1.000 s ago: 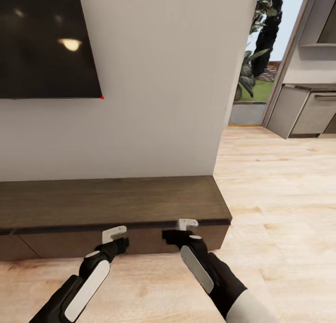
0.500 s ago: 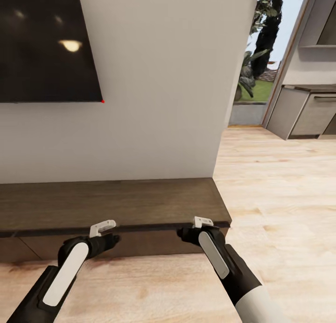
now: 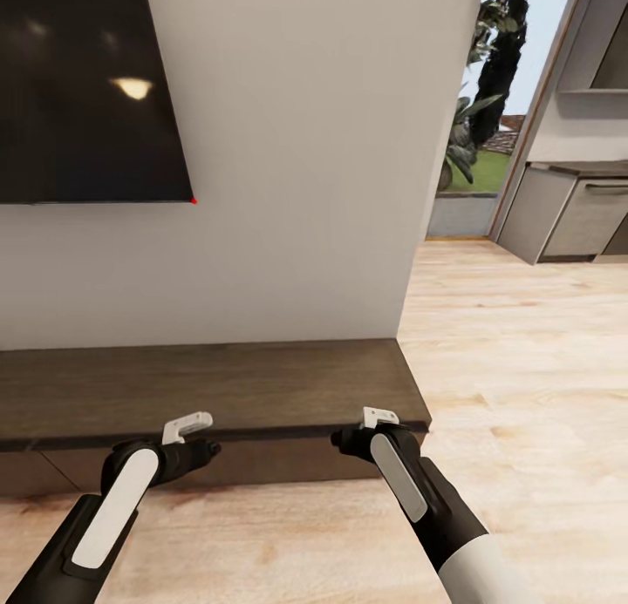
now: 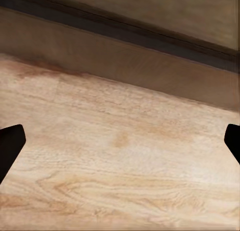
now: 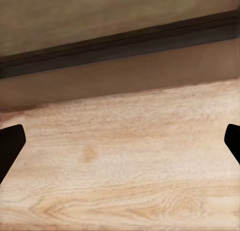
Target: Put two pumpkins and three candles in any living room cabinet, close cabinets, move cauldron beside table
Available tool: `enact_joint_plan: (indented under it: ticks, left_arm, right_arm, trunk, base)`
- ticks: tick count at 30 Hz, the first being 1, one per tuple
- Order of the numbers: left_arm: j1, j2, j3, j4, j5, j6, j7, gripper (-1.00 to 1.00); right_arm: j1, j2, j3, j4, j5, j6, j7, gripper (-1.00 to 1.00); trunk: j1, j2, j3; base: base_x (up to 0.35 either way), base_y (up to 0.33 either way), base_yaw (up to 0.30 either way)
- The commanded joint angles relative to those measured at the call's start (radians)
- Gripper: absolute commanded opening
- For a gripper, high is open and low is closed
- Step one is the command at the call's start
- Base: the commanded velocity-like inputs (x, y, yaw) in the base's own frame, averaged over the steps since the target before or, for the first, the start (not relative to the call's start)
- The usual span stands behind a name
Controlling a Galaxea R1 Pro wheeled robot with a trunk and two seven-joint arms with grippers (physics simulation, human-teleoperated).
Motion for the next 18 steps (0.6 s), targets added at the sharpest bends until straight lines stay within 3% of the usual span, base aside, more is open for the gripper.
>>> enact_joint_plan:
  ticks: [1,10,18]
  left_arm:
    - [-0.001,0.001,-0.001,0.0,0.01,0.008,0.011,1.0]
    - [-0.003,-0.002,0.006,-0.015,0.029,0.031,0.013,1.0]
    - [-0.007,0.0,0.002,-0.007,0.1,0.033,0.014,1.0]
  right_arm:
    - [-0.001,0.0,0.001,-0.001,-0.01,0.001,-0.01,1.0]
    - [-0.001,-0.001,0.003,0.001,-0.007,0.031,-0.008,1.0]
    - [-0.001,-0.001,0.004,-0.005,0.0,0.056,-0.01,1.0]
  trunk:
    - [-0.004,0.007,0.002]
    - [-0.039,0.07,0.03]
    - [-0.069,0.126,0.056]
  base:
    - [0.0,0.0,0.0]
    - [-0.005,0.0,0.0]
    - [-0.267,0.0,0.0]
